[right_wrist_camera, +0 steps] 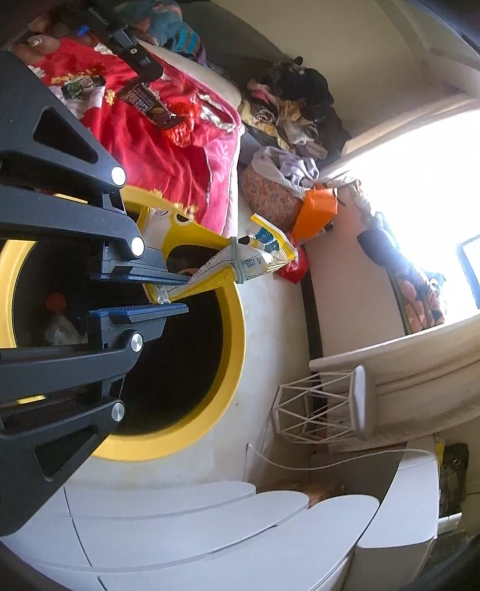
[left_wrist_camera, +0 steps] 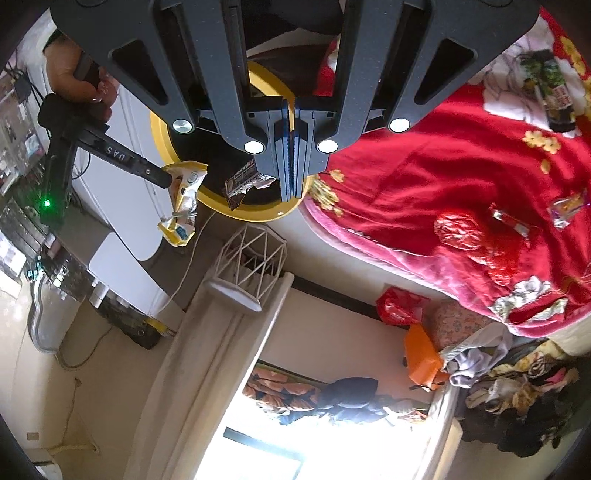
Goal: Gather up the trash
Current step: 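Open both tools over the bin to drop the wrapper and chip bag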
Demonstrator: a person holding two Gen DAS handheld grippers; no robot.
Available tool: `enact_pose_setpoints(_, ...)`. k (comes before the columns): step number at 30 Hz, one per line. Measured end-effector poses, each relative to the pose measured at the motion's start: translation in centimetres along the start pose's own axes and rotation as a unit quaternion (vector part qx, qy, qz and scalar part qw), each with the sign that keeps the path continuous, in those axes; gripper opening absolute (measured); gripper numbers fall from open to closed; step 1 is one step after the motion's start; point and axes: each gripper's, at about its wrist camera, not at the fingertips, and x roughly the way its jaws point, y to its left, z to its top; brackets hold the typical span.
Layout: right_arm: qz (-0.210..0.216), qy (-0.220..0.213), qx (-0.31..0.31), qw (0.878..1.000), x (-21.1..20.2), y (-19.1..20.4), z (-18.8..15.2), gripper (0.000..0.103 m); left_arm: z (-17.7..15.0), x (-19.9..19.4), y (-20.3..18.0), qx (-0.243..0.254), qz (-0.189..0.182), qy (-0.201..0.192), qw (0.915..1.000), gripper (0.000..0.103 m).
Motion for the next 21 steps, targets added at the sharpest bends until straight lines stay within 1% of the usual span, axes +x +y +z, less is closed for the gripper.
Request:
enact_pose_setpoints(5,-0.01,0.01,0.021,1.0,0.4,-1.8,-0.1,0.01,-0.7,1.5,-1.2,0.012,-0.003,0.015,0.9998,0.0)
enact_pose_setpoints(11,-0.012,0.024,0.037,0.999,0.9,-3.3,-0.3,0.01,-1.4,3.7,-2.3,0.022,-0.007,0.035,0.9991,0.0)
enact_pose_setpoints(12,-0.012,0.027,0.039,0.999,1.0,-3.5,-0.4,0.01,-1.4,4.1,-2.5,0.024,-0.008,0.038,0.999,0.0)
enact_pose_setpoints(14,-0.007,0.03,0.048,0.998,1.1,-4.0,-0.4,0.015,-1.4,5.0,-2.8,0.023,-0.012,0.045,0.9986,0.0)
enact_pose_setpoints(15,-0.005,0.031,0.055,0.998,1.1,-4.2,-0.4,0.015,-1.4,5.4,-2.9,0.021,-0.015,0.049,0.9984,0.003)
enact_pose_setpoints(16,-0.008,0.031,0.059,0.998,1.1,-4.3,-0.3,0.016,-1.5,5.8,-2.9,0.017,-0.021,0.055,0.9981,0.008)
enact_pose_setpoints(17,-0.014,0.029,0.056,0.998,1.0,-4.3,-0.3,0.018,-1.5,6.1,-2.8,0.008,-0.029,0.056,0.998,0.03)
enact_pose_setpoints(18,-0.017,0.026,0.052,0.998,0.9,-4.3,-0.2,0.022,-1.6,6.1,-2.6,0.001,-0.032,0.054,0.998,0.05)
enact_pose_setpoints(19,-0.022,0.023,0.048,0.998,0.8,-4.2,-0.2,0.025,-1.8,6.2,-2.4,-0.012,-0.035,0.052,0.998,0.055)
enact_pose_setpoints(20,-0.022,0.019,0.046,0.999,0.6,-4.1,-0.2,0.029,-2.0,6.1,-2.3,-0.018,-0.04,0.052,0.9977,0.056)
enact_pose_setpoints(21,-0.018,0.016,0.047,0.999,0.5,-4.1,-0.1,0.031,-2.1,6.0,-2.2,-0.022,-0.042,0.052,0.9976,0.06)
